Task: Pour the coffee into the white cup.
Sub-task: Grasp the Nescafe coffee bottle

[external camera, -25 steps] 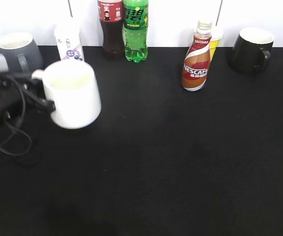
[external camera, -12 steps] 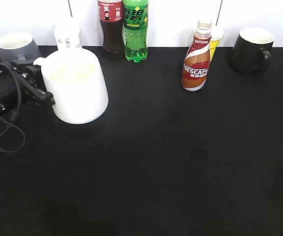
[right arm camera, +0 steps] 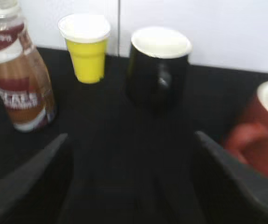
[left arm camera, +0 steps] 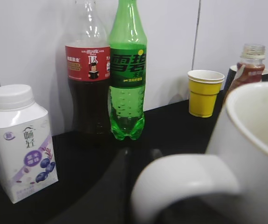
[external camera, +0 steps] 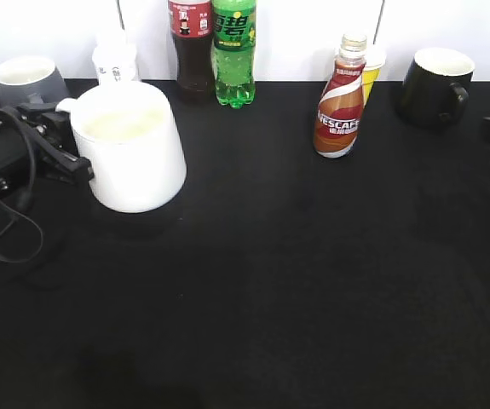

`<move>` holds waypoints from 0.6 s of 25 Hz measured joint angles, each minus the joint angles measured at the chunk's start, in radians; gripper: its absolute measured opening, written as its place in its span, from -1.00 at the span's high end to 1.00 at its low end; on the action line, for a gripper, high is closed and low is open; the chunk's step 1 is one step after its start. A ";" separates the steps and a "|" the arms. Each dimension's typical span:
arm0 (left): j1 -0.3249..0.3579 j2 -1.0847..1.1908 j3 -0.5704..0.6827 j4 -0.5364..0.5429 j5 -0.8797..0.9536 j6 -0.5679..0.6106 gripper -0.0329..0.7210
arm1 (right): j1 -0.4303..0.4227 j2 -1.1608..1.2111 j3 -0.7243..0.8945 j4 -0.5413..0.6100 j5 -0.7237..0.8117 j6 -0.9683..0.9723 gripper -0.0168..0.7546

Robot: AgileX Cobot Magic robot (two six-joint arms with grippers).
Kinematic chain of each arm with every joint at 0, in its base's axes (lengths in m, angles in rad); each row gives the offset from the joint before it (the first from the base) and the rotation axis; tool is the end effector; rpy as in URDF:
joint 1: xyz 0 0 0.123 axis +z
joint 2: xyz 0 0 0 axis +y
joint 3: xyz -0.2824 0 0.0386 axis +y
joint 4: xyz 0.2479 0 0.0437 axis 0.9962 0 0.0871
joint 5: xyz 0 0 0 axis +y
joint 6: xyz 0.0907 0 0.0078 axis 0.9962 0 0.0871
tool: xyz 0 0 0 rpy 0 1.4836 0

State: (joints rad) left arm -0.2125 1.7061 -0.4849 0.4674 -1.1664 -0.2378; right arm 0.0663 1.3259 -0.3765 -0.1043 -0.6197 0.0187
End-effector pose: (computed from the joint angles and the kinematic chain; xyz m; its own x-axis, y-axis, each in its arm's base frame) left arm 0.2708 -0.0970 0.1787 -0.0349 -0.0313 -0.9989 0.5959 0.8017 -0.0460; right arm 0.2361 0.0212 0.2080 -0.2333 -0.0818 -0.9690 -0.1404 0.9888 -0.0496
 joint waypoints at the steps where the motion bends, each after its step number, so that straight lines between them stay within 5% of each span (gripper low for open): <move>1: 0.000 0.000 0.000 0.000 0.000 0.000 0.72 | 0.000 0.048 0.000 -0.035 -0.059 0.008 -0.56; 4: 0.000 0.000 0.000 -0.002 0.001 0.000 0.72 | 0.000 0.190 0.000 -0.232 -0.228 0.102 -0.56; 8: 0.000 0.000 0.000 -0.003 0.001 0.000 0.72 | 0.004 0.358 -0.078 -0.337 -0.321 0.213 -0.56; 15: 0.000 0.000 0.000 -0.003 0.001 0.000 0.72 | 0.098 0.648 -0.369 -0.387 -0.327 0.219 -0.56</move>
State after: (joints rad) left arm -0.2125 1.7061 -0.4849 0.4646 -1.1654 -0.2378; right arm 0.1646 1.9743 -0.7451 -0.4913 -0.9467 0.2378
